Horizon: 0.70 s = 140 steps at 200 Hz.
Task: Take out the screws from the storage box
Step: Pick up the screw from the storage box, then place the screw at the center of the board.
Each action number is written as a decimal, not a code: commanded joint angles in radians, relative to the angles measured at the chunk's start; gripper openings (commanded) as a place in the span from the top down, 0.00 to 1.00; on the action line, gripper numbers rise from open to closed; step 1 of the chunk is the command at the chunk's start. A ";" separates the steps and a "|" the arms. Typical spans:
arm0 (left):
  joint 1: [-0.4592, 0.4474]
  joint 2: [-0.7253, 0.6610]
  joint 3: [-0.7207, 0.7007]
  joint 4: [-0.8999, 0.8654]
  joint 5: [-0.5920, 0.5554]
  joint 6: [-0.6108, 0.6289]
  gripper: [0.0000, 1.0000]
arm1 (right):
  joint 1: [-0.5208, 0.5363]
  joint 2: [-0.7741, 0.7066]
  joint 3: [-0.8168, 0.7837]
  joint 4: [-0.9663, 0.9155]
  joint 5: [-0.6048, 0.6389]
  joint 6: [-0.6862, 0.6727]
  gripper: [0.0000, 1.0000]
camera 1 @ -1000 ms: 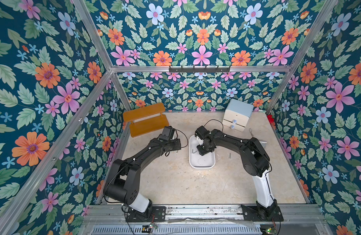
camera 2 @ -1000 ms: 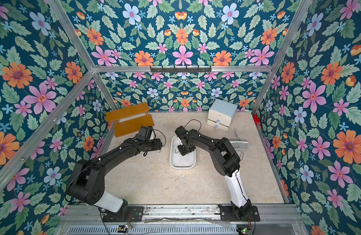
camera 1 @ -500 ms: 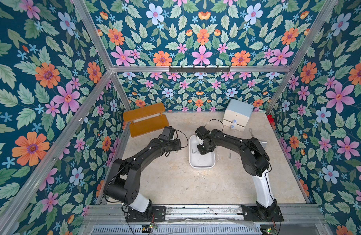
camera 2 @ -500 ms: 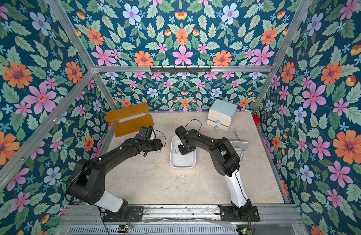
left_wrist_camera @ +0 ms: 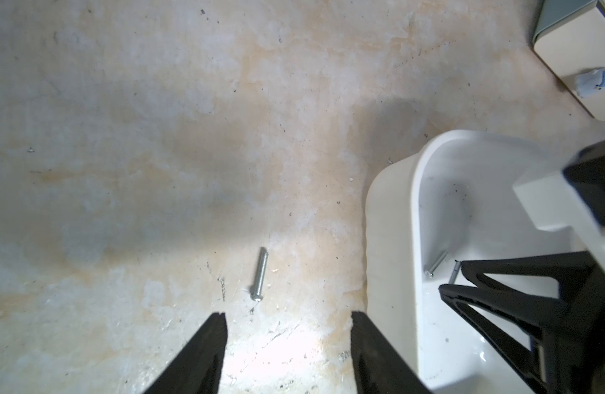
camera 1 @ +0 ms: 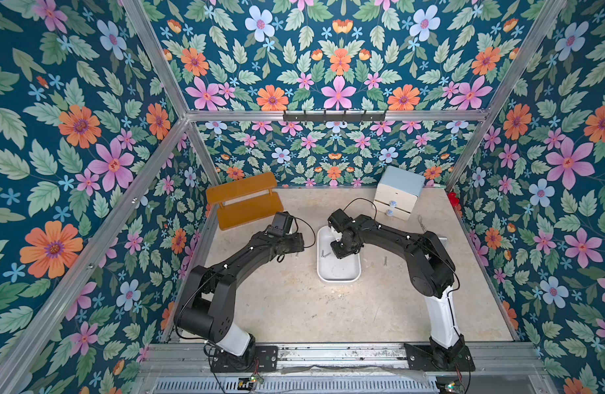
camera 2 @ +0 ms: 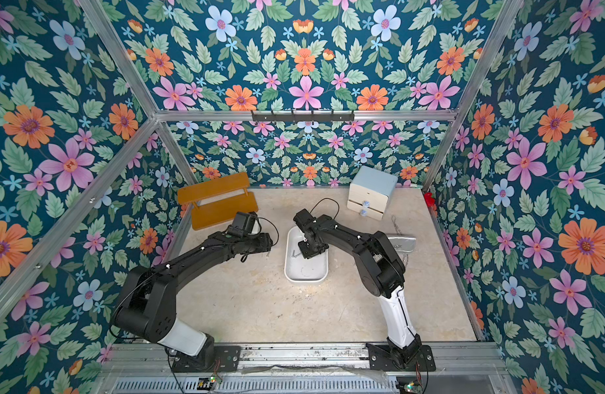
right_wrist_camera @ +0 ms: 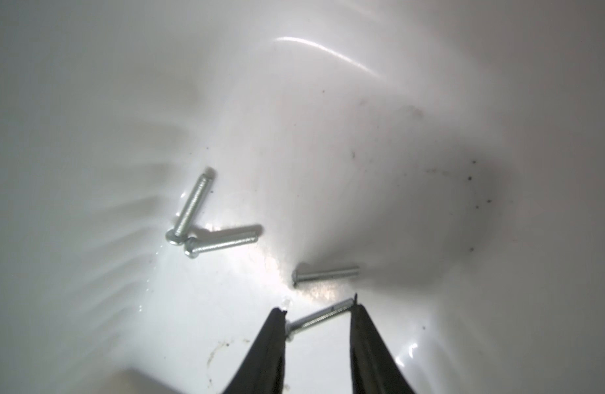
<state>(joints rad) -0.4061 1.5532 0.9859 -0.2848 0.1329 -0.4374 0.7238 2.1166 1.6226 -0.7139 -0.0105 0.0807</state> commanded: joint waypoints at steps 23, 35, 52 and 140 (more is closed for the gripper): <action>0.000 0.001 0.006 0.003 0.013 0.013 0.37 | 0.002 -0.042 -0.003 -0.039 -0.008 0.016 1.00; 0.002 0.000 0.008 0.004 0.016 0.013 0.37 | 0.001 -0.072 -0.006 -0.046 0.002 0.023 1.00; 0.002 -0.002 0.012 0.005 0.030 0.010 0.37 | -0.005 -0.140 -0.035 -0.050 0.050 0.034 1.00; -0.055 -0.062 0.170 -0.107 0.154 -0.001 0.25 | -0.197 -0.508 -0.427 0.035 0.137 0.179 0.95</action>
<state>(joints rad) -0.4236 1.4914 1.0985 -0.3374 0.2420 -0.4454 0.5659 1.6558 1.2732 -0.7174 0.0872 0.1940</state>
